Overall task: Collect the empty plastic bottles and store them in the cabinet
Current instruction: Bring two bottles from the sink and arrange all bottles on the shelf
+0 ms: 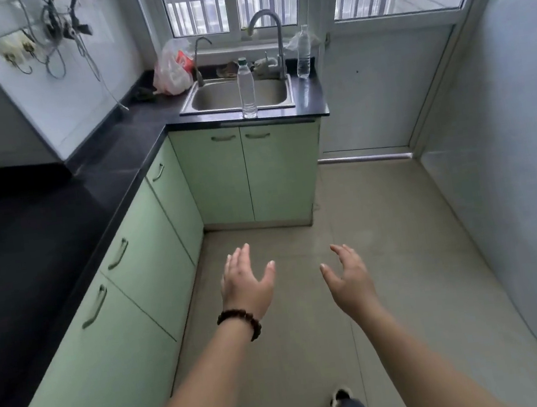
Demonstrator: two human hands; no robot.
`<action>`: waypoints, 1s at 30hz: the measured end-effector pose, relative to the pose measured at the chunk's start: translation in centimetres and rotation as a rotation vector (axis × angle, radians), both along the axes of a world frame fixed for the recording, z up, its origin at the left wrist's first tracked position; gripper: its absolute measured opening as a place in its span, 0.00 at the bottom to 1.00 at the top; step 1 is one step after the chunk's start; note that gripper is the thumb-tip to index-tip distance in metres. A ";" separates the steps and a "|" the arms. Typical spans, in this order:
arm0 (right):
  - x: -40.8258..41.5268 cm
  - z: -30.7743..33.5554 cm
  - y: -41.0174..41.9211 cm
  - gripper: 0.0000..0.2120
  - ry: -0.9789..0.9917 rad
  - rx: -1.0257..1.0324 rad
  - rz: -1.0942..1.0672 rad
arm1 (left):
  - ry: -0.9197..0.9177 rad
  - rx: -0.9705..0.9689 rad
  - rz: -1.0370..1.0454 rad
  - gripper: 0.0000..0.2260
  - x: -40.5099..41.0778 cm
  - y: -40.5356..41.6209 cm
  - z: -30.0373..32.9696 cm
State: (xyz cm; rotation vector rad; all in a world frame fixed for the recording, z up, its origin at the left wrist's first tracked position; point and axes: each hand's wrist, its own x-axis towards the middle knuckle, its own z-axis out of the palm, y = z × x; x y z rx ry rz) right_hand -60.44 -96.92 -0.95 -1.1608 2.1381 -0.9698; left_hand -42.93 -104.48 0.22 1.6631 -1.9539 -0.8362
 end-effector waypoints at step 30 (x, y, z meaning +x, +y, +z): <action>-34.2 1.1 -59.7 0.24 0.074 -0.034 0.018 | 0.214 -0.088 0.278 0.36 -30.7 -60.3 -0.3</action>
